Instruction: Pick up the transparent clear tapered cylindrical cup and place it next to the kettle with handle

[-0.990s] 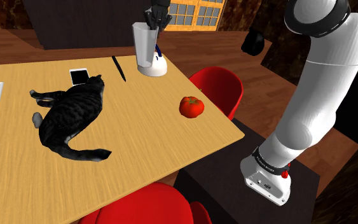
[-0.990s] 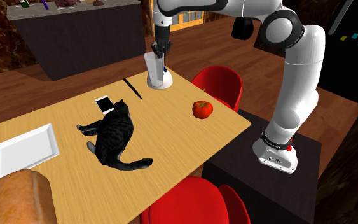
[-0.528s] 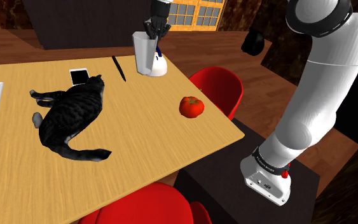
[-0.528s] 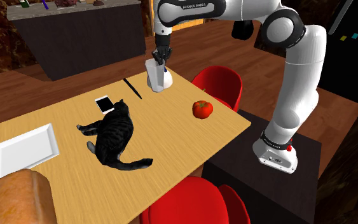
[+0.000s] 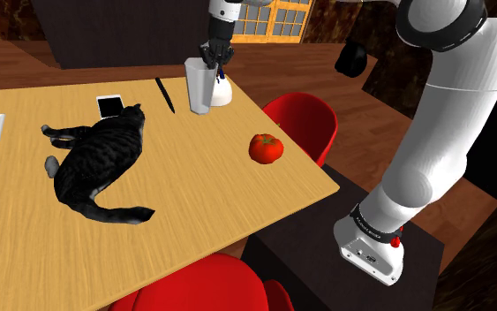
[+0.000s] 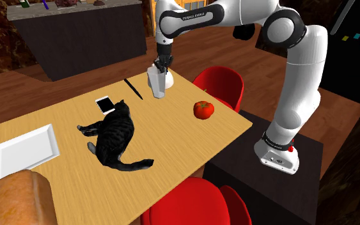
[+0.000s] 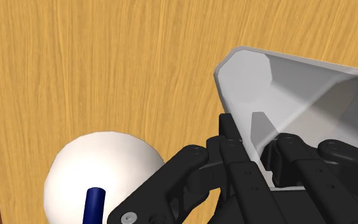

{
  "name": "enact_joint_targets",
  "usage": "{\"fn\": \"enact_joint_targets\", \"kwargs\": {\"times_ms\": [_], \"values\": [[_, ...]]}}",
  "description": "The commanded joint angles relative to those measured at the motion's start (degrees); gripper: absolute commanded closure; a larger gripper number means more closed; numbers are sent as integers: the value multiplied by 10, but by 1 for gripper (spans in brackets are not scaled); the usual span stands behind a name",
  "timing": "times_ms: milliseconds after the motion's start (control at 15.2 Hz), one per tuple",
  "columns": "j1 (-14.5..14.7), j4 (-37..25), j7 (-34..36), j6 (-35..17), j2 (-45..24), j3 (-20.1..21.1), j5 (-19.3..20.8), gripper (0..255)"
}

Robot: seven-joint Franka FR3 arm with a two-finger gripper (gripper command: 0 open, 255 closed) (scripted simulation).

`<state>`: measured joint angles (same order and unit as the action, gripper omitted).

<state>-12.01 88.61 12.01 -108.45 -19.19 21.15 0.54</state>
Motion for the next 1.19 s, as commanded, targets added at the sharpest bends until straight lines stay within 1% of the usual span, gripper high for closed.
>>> {"fn": "enact_joint_targets", "kwargs": {"times_ms": [0, 858, 1122], "values": [[0, 14, 0, -15, 0, 0, 0, 255], [1, 81, -2, -105, -25, -5, 8, 255], [1, 82, -2, -108, -27, -5, 9, 255]]}}
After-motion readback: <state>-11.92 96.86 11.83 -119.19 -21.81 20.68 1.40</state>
